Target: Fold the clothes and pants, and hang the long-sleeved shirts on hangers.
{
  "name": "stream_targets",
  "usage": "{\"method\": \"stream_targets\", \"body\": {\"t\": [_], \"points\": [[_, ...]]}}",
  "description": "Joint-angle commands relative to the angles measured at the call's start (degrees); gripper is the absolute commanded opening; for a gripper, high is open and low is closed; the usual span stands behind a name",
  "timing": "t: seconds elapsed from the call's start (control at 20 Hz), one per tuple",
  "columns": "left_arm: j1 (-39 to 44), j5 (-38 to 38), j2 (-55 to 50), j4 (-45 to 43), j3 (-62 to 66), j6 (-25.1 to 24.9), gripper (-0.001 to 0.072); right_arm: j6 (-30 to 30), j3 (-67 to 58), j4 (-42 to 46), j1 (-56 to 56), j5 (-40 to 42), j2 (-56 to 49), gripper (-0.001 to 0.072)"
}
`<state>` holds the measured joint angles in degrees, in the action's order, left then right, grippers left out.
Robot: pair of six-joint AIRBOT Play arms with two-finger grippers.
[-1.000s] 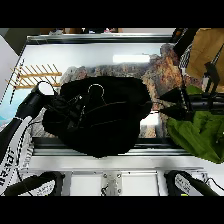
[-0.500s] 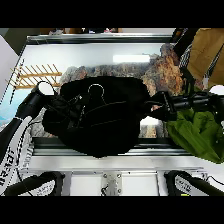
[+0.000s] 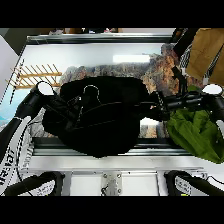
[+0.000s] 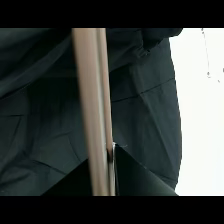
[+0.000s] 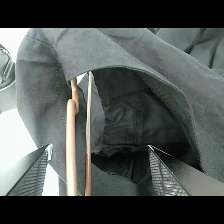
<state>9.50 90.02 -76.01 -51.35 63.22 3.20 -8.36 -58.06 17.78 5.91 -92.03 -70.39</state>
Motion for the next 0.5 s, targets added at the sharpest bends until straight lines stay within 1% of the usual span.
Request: {"method": "stream_targets", "body": {"t": [0.0, 0.05, 0.1, 0.15, 0.2, 0.25, 0.35, 0.4, 0.45], "points": [[0.0, -0.1, 0.1, 1.5, 0.1, 0.0, 0.0011, 0.0, 0.0, 0.0, -0.3, 0.3, 0.0, 0.0653], [0.0, -0.1, 0.1, 1.5, 0.1, 0.0, 0.0010, 0.0, 0.0, 0.0, -0.3, 0.3, 0.0, 0.0651], [0.0, -0.1, 0.1, 1.5, 0.1, 0.0, 0.0011, 0.0, 0.0, 0.0, -0.3, 0.3, 0.0, 0.0571], [0.0, -0.1, 0.1, 1.5, 0.1, 0.0, 0.0011, 0.0, 0.0, 0.0, -0.3, 0.2, 0.0, 0.0325], [0.0, -0.1, 0.1, 1.5, 0.1, 0.0, 0.0011, 0.0, 0.0, 0.0, -0.3, 0.0, 0.0, 0.0060], [0.0, -0.1, 0.1, 1.5, 0.1, 0.0, 0.0011, 0.3, 0.0, 0.0, -0.3, 0.2, 0.0, 0.0014], [0.0, 0.0, 0.1, 1.5, 0.1, 0.0, 0.0011, 0.3, 0.0, 0.0, -0.3, 0.2, 0.0, 0.0013], [0.0, -0.1, 0.1, 1.5, 0.1, 0.0, 0.0011, 1.8, 0.0, 0.0, -0.3, 0.1, 0.0, 0.0013], [0.0, -0.1, 0.1, 1.5, 0.1, 0.0, 0.0011, 5.2, 0.0, 0.0, -0.3, 0.1, 0.0, 0.0013]]}}
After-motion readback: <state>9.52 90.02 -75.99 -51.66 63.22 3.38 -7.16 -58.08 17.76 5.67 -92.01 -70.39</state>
